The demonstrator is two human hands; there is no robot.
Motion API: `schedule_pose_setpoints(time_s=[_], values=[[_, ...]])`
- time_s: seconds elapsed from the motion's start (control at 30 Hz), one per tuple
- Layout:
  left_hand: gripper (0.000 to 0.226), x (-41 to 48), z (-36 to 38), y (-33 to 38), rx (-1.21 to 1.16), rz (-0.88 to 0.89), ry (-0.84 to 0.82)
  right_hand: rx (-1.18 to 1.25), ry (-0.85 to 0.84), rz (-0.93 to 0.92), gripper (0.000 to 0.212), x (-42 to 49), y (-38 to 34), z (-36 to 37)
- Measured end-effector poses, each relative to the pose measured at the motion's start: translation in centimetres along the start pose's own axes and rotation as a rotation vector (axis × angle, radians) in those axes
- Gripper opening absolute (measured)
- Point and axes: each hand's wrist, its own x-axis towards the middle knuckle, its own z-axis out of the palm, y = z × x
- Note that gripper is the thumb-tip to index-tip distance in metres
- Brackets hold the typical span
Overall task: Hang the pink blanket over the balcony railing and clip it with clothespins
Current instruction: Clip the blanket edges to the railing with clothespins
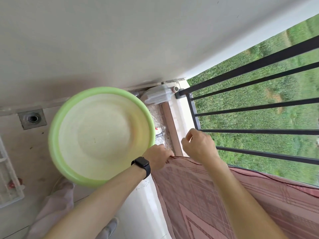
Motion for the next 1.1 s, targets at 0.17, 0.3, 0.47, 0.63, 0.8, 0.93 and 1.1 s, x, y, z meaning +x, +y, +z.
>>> schedule_pose_setpoints(time_s=[0.17,0.3,0.47,0.63,0.8,0.93,1.1], values=[[0.043,0.1,0.3,-1.6,0.002,-0.007,-0.003,0.341,-0.219,0.071,0.018,2.9,-1.1,0.6],[0.035,-0.1,-0.3,-0.8,0.028,-0.011,-0.044,0.232,-0.243,0.007,0.025,2.9,0.1,2.1],[0.04,0.0,-0.5,-1.0,-0.014,-0.021,-0.067,0.132,-0.125,-0.066,0.013,2.7,0.0,2.0],[0.04,0.0,-0.9,-0.8,0.005,-0.046,-0.041,-0.002,-0.321,-0.047,0.028,3.0,0.1,2.4],[0.028,0.4,-0.6,-0.8,0.03,-0.062,-0.064,-0.073,-0.297,-0.172,0.039,3.1,0.1,2.7],[0.029,0.5,-1.0,-0.8,0.069,-0.093,-0.036,-0.013,-0.237,-0.145,0.05,3.0,0.0,2.8],[0.028,0.4,-0.9,-0.8,-0.064,-0.135,-0.069,-0.063,-0.166,-0.16,0.054,3.0,-0.4,2.7]])
